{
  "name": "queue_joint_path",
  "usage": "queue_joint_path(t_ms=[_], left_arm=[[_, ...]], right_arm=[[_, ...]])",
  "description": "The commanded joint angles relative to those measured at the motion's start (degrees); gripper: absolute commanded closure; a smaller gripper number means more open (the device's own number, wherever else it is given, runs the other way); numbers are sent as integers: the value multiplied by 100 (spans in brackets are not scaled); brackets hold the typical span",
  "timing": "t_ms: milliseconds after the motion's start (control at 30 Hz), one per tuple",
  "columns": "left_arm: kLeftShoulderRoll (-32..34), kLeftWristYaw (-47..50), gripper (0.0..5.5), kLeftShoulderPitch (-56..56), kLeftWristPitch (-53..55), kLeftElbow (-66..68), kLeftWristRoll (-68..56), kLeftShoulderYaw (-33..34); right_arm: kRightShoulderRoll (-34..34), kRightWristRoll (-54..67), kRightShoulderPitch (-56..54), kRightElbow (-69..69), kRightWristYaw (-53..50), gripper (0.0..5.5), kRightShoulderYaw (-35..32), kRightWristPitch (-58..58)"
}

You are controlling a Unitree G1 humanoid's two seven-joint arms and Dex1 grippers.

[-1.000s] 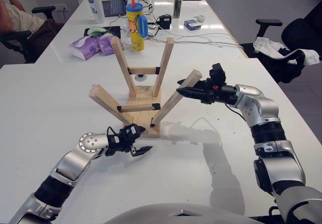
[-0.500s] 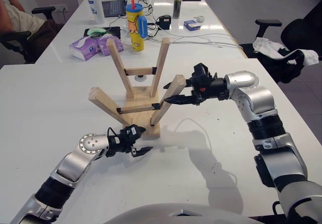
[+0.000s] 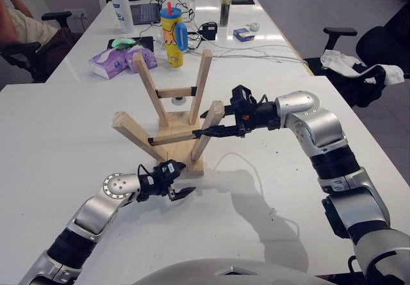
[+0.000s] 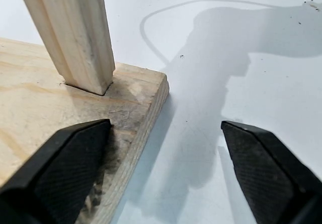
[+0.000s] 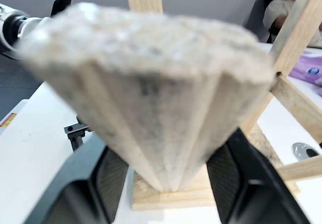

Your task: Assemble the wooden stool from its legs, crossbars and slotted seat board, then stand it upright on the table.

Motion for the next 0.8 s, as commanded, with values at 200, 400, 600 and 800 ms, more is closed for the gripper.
queue_joint_path(t_ms=[200,400,600,800], left_arm=[[-587,1224,143,698,-983,-64,590,454],[-810,2566,143,1257,-2626,-1987,1794,1494],[-1022,3264,143,-102,-1919,-2474,3460,2020],[-718,2433,143,-172,-919,-949,5513,660]], right_arm=[[309,-241,414,-234,-620,346,525,1233],[319,-260,537,-389,-1020,346,513,1523],[319,-270,563,-428,-1203,346,576,1574],[386,-295,503,-365,-1161,346,728,1526]])
